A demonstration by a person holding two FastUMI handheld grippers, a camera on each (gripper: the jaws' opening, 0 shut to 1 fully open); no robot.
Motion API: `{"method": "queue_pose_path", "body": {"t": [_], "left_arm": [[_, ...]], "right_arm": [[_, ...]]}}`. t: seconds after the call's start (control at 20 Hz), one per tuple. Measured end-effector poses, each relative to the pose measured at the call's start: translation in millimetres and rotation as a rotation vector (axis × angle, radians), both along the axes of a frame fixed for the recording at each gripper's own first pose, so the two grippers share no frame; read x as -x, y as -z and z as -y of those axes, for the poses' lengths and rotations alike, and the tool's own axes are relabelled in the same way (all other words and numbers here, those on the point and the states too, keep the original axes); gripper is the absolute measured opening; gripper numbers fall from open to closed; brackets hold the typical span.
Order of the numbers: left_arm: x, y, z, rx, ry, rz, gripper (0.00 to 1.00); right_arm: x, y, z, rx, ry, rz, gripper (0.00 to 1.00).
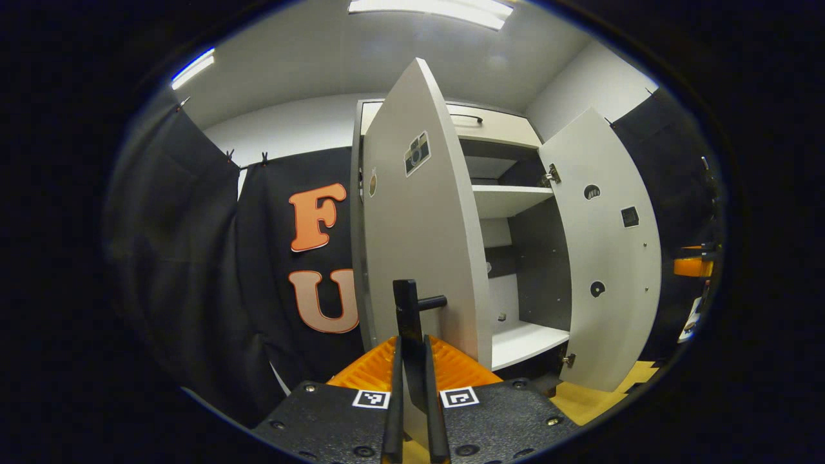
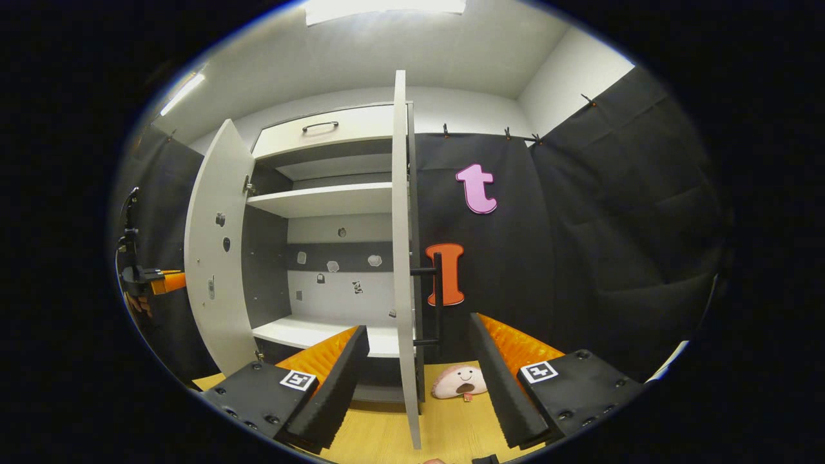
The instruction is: Open the right door of the double-door shoe cabinet with the right hand, and open the left door with the left hand.
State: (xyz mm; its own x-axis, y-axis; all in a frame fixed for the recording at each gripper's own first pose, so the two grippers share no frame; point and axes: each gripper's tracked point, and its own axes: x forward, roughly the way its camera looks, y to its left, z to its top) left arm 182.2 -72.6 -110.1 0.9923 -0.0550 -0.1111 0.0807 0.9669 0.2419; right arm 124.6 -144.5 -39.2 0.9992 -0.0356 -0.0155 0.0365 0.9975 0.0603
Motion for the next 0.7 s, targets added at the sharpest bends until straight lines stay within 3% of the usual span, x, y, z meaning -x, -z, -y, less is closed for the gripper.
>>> {"method": "queue_pose_path", "body": {"t": [0.05, 0.2, 0.25, 0.3, 0.4, 0.7], "left_arm": [[-1.1, -1.9, -5.0, 0.006, -0.007, 0.006, 0.14], [-0.8, -5.2, -19.3, -0.005, -0.047, 0.022, 0.13], [-1.1, -7.2, -28.2, -0.017, -0.068, 0.028, 0.13], [0.5, -7.9, -36.3, -0.027, -0.080, 0.033, 0.12], [-0.4, -11.0, -43.8, -0.022, -0.092, 0.043, 0.05], [-0.1, -6.1, -33.2, 0.059, 0.028, 0.025, 0.05]], "right_arm": [[0.7, -0.4, 0.3, 0.004, 0.003, 0.000, 1.00], [3.3, 0.0, -3.6, -0.002, 0.012, 0.000, 0.93], [2.7, -0.5, -5.7, -0.008, 0.014, 0.001, 0.93], [2.4, -0.5, -8.0, -0.015, 0.017, -0.001, 0.99], [3.7, -0.8, -13.0, -0.024, 0.021, -0.004, 0.99], [10.1, 1.2, -19.3, -0.020, 0.049, -0.027, 0.99]]}}
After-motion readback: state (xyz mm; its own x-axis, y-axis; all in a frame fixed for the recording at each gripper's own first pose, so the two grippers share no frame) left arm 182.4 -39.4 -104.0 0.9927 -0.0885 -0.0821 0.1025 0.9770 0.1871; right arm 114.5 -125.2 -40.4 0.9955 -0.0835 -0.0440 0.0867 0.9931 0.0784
